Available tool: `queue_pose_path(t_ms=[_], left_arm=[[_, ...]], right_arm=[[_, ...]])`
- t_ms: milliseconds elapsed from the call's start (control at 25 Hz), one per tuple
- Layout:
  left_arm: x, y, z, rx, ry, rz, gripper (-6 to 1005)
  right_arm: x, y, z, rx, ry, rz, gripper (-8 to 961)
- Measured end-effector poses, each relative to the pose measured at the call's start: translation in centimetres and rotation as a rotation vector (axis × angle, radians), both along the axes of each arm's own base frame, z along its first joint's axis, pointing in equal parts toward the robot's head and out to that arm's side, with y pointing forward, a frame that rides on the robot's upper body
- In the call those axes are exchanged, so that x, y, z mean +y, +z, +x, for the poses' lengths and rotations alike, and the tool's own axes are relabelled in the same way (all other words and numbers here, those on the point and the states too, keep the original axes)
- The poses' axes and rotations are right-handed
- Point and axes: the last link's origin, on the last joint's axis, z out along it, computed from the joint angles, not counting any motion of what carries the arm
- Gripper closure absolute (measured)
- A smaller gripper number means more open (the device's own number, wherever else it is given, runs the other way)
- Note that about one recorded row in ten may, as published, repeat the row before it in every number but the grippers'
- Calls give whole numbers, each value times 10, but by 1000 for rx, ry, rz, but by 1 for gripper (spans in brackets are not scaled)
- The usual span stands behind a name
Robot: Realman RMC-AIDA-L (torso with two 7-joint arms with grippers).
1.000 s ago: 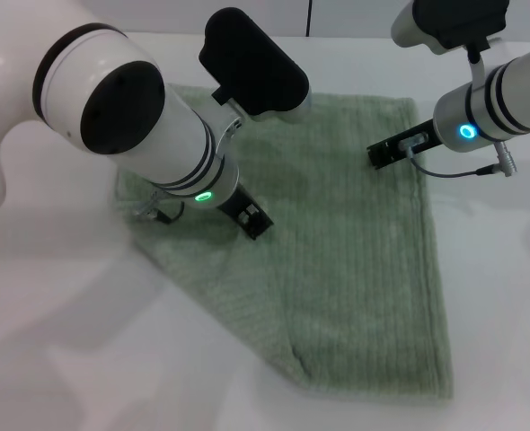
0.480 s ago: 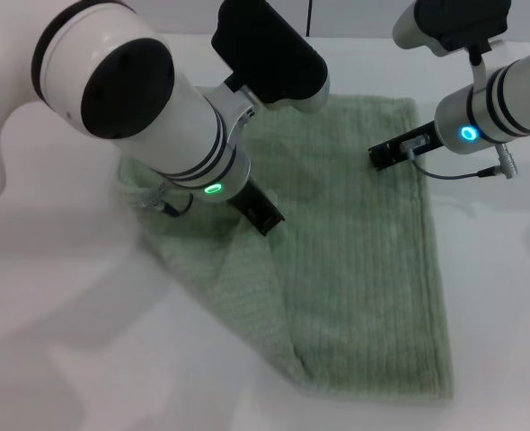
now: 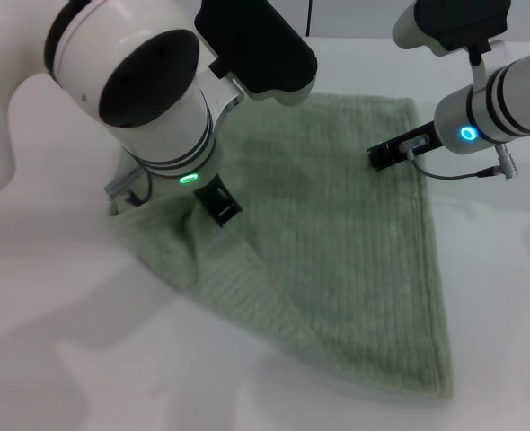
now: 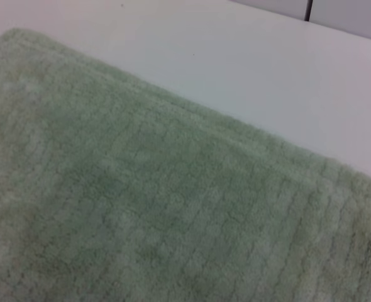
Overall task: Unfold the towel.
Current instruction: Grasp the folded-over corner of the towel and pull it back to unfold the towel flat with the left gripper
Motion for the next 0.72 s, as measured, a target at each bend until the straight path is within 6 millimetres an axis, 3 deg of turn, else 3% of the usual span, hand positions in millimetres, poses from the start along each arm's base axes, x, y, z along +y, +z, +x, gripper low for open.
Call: queue_pose_path(t_ms=[720], left_arm=[[-17, 13, 5, 70, 91, 13, 912]], right_arm=[[0, 0, 0, 1, 0, -1, 943]])
